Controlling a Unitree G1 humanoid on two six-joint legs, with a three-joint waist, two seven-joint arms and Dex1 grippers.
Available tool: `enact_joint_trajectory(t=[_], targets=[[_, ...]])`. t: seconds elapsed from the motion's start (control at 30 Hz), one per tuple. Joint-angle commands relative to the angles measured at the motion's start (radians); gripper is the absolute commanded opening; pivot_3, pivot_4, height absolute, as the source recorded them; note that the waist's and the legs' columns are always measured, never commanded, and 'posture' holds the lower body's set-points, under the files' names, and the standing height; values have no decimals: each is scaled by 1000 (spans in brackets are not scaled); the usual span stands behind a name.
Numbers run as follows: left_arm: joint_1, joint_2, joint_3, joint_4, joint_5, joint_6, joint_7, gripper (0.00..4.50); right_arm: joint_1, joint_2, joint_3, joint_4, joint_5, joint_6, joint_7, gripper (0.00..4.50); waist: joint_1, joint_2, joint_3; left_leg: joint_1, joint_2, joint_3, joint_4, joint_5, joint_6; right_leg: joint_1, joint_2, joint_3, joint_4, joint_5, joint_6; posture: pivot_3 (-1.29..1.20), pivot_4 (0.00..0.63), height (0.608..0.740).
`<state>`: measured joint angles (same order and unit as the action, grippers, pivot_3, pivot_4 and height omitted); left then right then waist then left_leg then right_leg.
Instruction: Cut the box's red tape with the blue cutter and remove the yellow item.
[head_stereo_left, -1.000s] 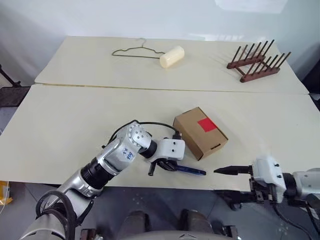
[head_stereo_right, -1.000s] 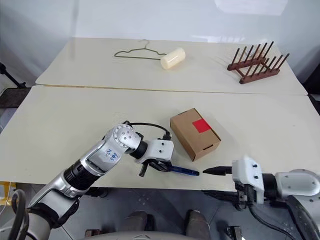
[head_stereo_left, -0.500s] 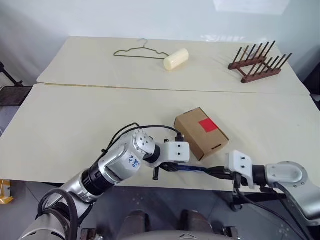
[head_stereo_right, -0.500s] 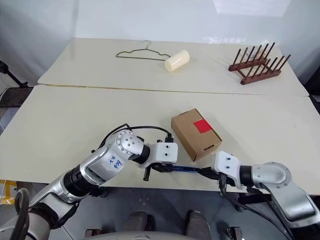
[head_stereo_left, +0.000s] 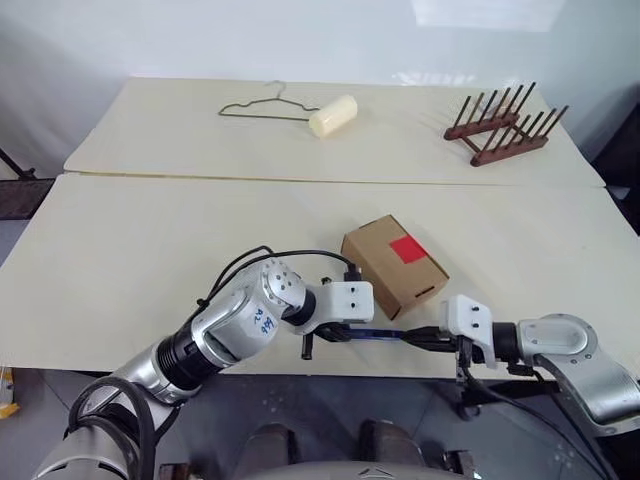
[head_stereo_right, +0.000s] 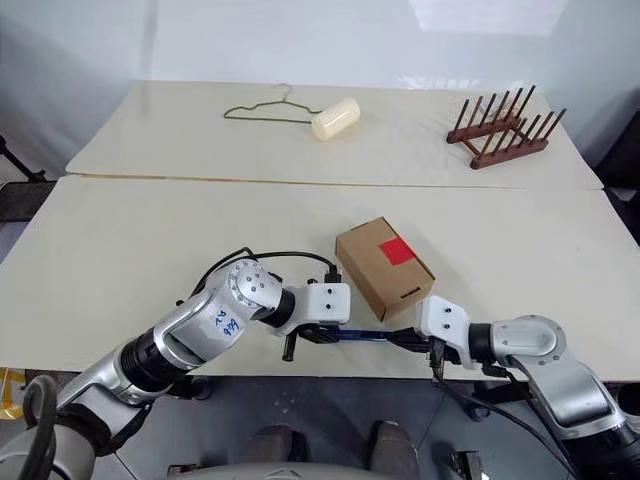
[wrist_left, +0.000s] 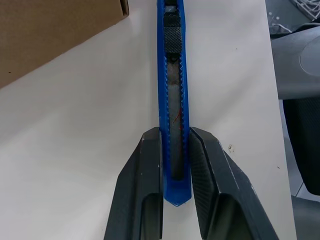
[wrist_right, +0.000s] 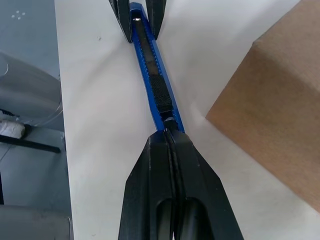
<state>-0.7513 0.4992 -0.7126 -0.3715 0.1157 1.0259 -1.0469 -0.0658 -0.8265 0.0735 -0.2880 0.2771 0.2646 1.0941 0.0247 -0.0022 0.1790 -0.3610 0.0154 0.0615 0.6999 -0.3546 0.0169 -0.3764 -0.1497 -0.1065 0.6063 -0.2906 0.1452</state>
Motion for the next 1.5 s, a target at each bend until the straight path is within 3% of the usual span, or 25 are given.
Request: enact_joint_trajectory(t=[0.03,0.37,0.83,1.5], targets=[[13,3,-51,9,-18,16,7,455,-28,18,12,-27,30,22,8,21,-1,0,0,0,0,0,0,0,0,0,0,0,0,0,0,0,150,740],[3,5,-54,9,-44,24,26,455,-39,-43,-35,-3,87,-4,118,21,3,0,0,-7,-2,-4,0,-1,1,-1,0,-1,-4,1,2,0,150,740],[-8,6,-70,-6,-68,44,43,455,-129,2,66,153,-5,-95,148,21,3,0,0,-7,-2,-5,0,-1,1,0,0,-2,-5,1,2,0,150,740],[-15,11,-68,-18,-107,73,76,455,-156,119,168,107,-35,-61,105,21,1,1,0,-7,-2,-6,0,0,1,0,0,-2,-5,1,2,0,150,740]])
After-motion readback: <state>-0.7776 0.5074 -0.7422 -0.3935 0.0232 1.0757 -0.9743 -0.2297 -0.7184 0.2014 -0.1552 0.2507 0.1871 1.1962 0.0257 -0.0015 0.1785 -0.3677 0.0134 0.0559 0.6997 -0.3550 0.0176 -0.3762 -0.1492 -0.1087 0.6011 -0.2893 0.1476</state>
